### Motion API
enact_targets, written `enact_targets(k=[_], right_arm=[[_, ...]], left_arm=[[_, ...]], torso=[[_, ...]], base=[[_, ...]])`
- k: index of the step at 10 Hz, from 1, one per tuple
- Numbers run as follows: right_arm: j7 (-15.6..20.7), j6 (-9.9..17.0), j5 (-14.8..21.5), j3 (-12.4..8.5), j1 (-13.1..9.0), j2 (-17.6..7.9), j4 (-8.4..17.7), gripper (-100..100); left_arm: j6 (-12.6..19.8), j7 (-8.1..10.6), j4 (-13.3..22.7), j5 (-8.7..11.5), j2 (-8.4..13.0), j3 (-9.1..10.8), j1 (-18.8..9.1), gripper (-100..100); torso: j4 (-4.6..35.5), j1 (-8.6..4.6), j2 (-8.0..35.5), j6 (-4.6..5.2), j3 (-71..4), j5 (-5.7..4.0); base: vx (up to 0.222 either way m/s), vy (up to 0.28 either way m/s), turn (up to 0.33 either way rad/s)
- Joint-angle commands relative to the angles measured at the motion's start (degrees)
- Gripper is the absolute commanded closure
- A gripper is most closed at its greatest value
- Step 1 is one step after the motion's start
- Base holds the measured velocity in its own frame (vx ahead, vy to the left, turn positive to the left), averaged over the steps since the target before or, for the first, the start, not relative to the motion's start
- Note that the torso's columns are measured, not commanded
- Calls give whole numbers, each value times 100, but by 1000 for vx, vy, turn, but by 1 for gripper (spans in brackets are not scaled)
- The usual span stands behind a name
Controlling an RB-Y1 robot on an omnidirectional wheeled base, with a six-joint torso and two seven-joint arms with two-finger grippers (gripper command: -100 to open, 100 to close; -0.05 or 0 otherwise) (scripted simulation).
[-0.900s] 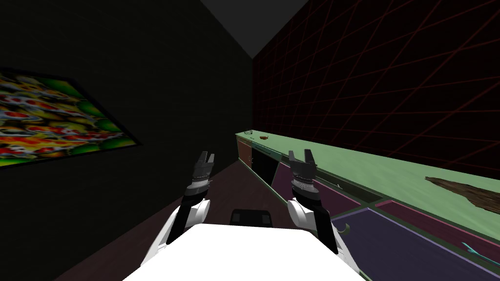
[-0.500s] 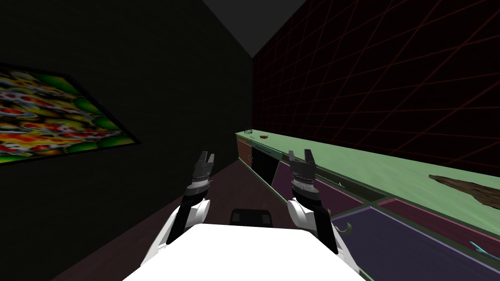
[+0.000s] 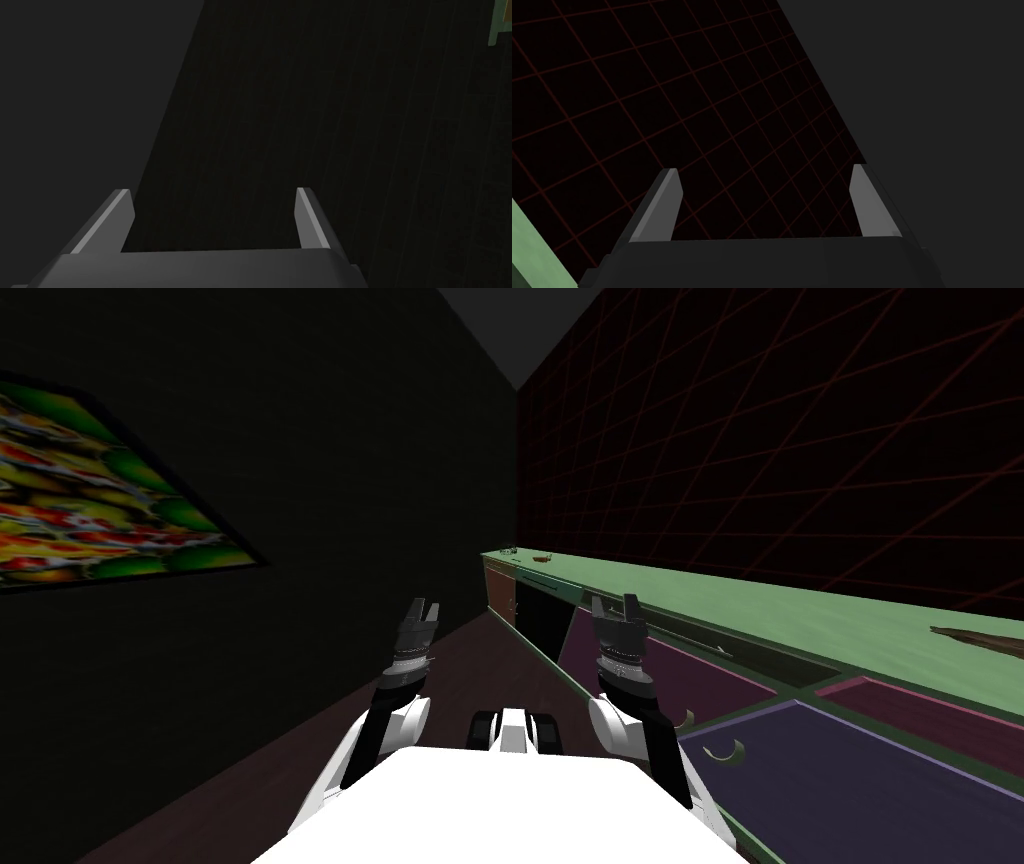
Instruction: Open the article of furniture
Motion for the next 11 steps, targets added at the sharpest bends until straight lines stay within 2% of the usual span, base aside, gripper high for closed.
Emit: enact_targets(k=[1, 3, 7, 8, 9, 11], right_arm=[[104, 16, 155, -9, -26, -193, 25, -100], [259, 38, 384, -22, -64, -354, 55, -100], [739, 100, 1057, -62, -176, -591, 123, -100], [888, 117, 1221, -74, -209, -633, 137, -100], [888, 117, 1312, -74, -209, -633, 137, -100], [1214, 153, 1694, -101, -281, -702, 161, -100]], left_arm=[[0, 0, 0, 0, 0, 0, 0, 0], [1, 0, 3, 0, 0, 0, 1, 0], [1, 0, 3, 0, 0, 0, 2, 0], [1, 0, 3, 0, 0, 0, 2, 0], [1, 0, 3, 0, 0, 0, 2, 0], [1, 0, 3, 0, 0, 0, 1, 0]], torso=[[423, 0, 423, 0, -846, 0], [665, 2, 660, 0, -1358, 0], [690, 2, 687, 0, -1386, 1], [691, 1, 690, 0, -1384, 0], [691, 2, 690, 0, -1384, 0], [693, -4, 695, 1, -1381, -1]], base=[[24, 4, -44], [41, 9, -59], [62, 14, -76], [71, 22, -98], [51, 15, -28], [55, 10, -84]])
